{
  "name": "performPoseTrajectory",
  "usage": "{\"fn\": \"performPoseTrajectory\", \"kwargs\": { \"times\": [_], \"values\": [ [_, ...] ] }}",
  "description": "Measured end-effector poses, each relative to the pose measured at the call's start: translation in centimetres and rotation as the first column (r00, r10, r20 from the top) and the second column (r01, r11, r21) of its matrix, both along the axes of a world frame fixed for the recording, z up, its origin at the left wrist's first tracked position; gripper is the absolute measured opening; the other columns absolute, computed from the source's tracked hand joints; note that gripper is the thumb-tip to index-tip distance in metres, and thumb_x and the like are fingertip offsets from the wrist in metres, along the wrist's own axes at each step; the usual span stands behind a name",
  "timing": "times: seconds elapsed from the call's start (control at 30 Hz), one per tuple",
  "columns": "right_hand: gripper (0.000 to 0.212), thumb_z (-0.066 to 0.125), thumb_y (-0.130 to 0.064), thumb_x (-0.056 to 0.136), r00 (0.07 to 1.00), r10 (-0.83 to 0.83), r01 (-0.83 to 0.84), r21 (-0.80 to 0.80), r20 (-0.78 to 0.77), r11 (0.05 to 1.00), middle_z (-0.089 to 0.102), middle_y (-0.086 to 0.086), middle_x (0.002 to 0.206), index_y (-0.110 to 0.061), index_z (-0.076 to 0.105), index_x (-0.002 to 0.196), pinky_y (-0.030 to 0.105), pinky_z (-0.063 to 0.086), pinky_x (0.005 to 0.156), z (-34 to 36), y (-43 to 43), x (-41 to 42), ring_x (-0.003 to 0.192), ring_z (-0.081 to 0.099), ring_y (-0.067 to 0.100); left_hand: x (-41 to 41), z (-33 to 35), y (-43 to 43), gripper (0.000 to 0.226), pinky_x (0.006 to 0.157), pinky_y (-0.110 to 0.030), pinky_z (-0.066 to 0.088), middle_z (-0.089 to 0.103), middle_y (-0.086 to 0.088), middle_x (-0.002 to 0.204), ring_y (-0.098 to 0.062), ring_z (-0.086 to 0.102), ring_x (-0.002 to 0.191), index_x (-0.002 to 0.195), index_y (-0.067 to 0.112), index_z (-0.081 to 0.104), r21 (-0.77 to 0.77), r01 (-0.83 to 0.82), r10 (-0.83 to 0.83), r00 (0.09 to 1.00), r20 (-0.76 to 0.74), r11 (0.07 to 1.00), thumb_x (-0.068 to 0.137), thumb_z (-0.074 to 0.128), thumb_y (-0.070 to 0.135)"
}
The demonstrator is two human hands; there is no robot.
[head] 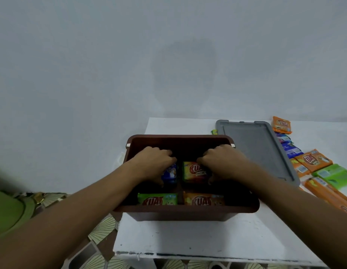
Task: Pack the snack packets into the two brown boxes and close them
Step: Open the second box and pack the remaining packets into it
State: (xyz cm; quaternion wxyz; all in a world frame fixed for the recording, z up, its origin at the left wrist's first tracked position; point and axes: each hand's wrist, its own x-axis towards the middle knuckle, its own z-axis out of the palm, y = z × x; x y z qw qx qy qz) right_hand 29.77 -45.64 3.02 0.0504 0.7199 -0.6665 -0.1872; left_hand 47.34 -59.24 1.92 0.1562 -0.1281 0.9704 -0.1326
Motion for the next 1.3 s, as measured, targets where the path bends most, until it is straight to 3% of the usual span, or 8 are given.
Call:
{"fn": "performPoseTrajectory", "kwargs": {
  "times": [0.23, 0.33, 0.6, 0.77, 0.97, 1.13, 1.23, 1.3],
  "values": [
    [0.055, 0.065, -0.051, 0.083, 0.998, -0.015, 0.013, -0.039, -0.058, 0.999, 0.065, 0.004, 0.112, -0.021, 0.054, 0.127, 0.033, 0.045, 0.075, -0.2, -0.1, -0.1, 0.098, 0.065, 0.024, -0.8, -0.6, 0.2, 0.08, 0.063, -0.034, 0.041, 0.06, -0.005, 0.118, -0.027, 0.063, 0.098, 0.139, 0.019, 0.04, -0.07, -0.031, 0.028, 0.999, -0.041, 0.997, 0.074, 0.074, 0.051],
    [0.052, 0.066, -0.05, 0.083, 0.998, -0.017, 0.016, -0.03, -0.052, 0.999, 0.066, 0.004, 0.112, -0.022, 0.056, 0.126, 0.035, 0.049, 0.078, 0.0, 0.0, 0.0, 0.098, 0.065, 0.024, -0.7, -0.8, 0.1, 0.077, 0.064, -0.035, 0.044, 0.061, -0.004, 0.117, -0.027, 0.063, 0.098, 0.136, 0.02, 0.043, -0.053, -0.052, 0.049, 0.998, -0.039, 0.997, 0.074, 0.075, 0.05],
    [0.042, 0.065, -0.051, 0.084, 0.999, -0.039, 0.038, -0.026, -0.026, 0.999, 0.066, 0.002, 0.099, -0.017, 0.063, 0.108, 0.031, 0.044, 0.064, 0.1, 0.0, -0.2, 0.083, 0.065, 0.02, -0.4, -0.7, -0.3, 0.078, 0.07, -0.035, 0.048, 0.059, -0.002, 0.125, -0.025, 0.061, 0.105, 0.139, 0.025, 0.04, 0.034, -0.101, 0.101, 0.995, 0.002, 0.994, 0.074, 0.076, 0.048],
    [0.03, 0.057, -0.051, 0.088, 0.985, -0.042, 0.056, -0.083, 0.165, 0.995, 0.068, -0.005, 0.093, -0.025, 0.07, 0.095, 0.034, 0.05, 0.079, 0.9, 0.6, -1.2, 0.084, 0.062, 0.015, -0.5, 1.2, -0.9, 0.056, 0.063, -0.031, 0.045, 0.059, 0.007, 0.096, -0.016, 0.057, 0.084, 0.109, 0.027, 0.053, 0.232, -0.159, 0.162, 0.987, 0.007, 0.96, 0.069, 0.077, 0.057],
    [0.022, 0.058, -0.035, 0.091, 0.801, 0.079, 0.131, -0.304, 0.593, 0.944, 0.063, -0.01, 0.11, -0.023, 0.067, 0.107, 0.024, 0.045, 0.087, 2.0, 6.9, -6.7, 0.099, 0.057, 0.005, -3.3, 3.4, 1.6, 0.03, 0.065, -0.032, 0.05, 0.058, 0.011, 0.089, -0.011, 0.056, 0.08, 0.101, 0.027, 0.055, 0.318, 0.04, 0.068, 0.944, -0.322, 0.947, 0.084, 0.069, 0.046],
    [0.02, 0.058, -0.017, 0.093, 0.781, -0.186, 0.372, -0.205, 0.596, 0.905, 0.067, -0.004, 0.106, -0.018, 0.068, 0.11, 0.011, 0.04, 0.073, 0.0, 15.3, -12.7, 0.086, 0.055, -0.003, -8.9, 4.3, 6.1, 0.018, 0.073, -0.036, 0.051, 0.056, 0.012, 0.096, -0.009, 0.051, 0.087, 0.097, 0.028, 0.057, 0.287, 0.196, -0.054, 0.898, -0.437, 0.938, 0.089, 0.062, 0.044],
    [0.023, 0.063, -0.021, 0.088, 0.776, -0.339, 0.482, -0.154, 0.532, 0.862, 0.067, -0.003, 0.113, -0.023, 0.068, 0.11, 0.028, 0.048, 0.084, -2.4, 20.0, -16.4, 0.103, 0.06, 0.015, -12.6, 4.5, 9.2, 0.017, 0.076, -0.034, 0.05, 0.056, 0.013, 0.095, -0.008, 0.051, 0.088, 0.097, 0.027, 0.059, 0.318, 0.294, -0.107, 0.863, -0.494, 0.901, 0.089, 0.062, 0.041],
    [0.031, 0.07, -0.035, 0.083, 0.735, -0.452, 0.574, -0.109, 0.505, 0.812, 0.063, -0.005, 0.119, -0.029, 0.065, 0.113, 0.037, 0.05, 0.089, -3.7, 22.9, -18.1, 0.112, 0.055, 0.016, -15.1, 4.2, 11.7, 0.017, 0.077, -0.032, 0.048, 0.056, 0.012, 0.096, -0.008, 0.051, 0.089, 0.098, 0.025, 0.059, 0.34, 0.347, -0.141, 0.851, -0.505, 0.874, 0.088, 0.063, 0.038]
  ]
}}
